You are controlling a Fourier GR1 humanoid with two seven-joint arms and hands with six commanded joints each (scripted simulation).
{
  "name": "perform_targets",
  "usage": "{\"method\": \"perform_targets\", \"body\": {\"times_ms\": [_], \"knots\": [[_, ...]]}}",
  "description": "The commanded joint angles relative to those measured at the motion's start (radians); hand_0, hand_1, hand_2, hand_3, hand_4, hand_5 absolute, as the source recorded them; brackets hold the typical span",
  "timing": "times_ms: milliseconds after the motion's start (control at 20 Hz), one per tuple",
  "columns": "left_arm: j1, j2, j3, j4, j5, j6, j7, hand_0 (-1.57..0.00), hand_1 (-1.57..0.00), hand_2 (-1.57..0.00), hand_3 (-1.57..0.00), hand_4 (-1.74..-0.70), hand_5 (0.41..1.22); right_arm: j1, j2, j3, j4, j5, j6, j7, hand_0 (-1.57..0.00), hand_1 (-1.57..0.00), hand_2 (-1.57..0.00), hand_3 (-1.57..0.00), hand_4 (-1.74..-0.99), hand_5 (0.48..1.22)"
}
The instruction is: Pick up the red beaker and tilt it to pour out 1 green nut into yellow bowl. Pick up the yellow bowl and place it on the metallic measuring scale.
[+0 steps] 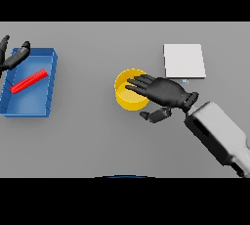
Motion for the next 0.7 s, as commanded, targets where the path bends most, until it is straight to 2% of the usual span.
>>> {"method": "perform_targets", "body": {"times_ms": [0,100,250,300,450,650], "knots": [[0.011,0.001,-0.002,-0.01,0.0,0.004,-0.006,0.0,0.0,0.0,0.0,-0.72,0.687,-0.019,0.005,0.018,0.025,0.014,0.008,-0.007,0.0,0.0,0.0,0.0,-1.215,0.704],[0.002,-0.003,-0.002,0.006,0.003,-0.008,0.002,0.0,0.0,0.0,0.0,-0.72,0.687,-0.066,0.02,0.047,0.079,0.038,0.04,0.015,0.0,0.0,0.0,0.0,-1.223,0.705],[0.008,0.002,0.003,-0.006,0.009,-0.009,-0.008,0.0,0.0,0.0,0.0,-0.72,0.686,-0.122,0.036,0.091,0.162,0.073,0.058,0.002,0.0,0.0,0.0,0.0,-1.226,0.702],[0.009,0.002,0.003,0.0,0.007,-0.007,-0.01,0.0,0.0,0.0,0.0,-0.72,0.688,-0.138,0.048,0.102,0.179,0.082,0.065,0.012,0.0,0.0,0.0,0.0,-1.231,0.703],[0.009,-0.008,0.002,0.021,0.007,-0.013,-0.016,0.0,0.0,0.0,0.0,-0.72,0.688,-0.177,0.049,0.13,0.229,0.102,0.085,-0.012,0.0,0.0,0.0,0.0,-1.259,0.714],[0.019,0.01,0.01,0.002,0.011,-0.011,-0.028,0.0,0.0,0.0,0.0,-0.72,0.686,-0.211,0.066,0.151,0.283,0.11,0.126,-0.006,0.0,0.0,0.0,0.0,-1.281,0.74]]}}
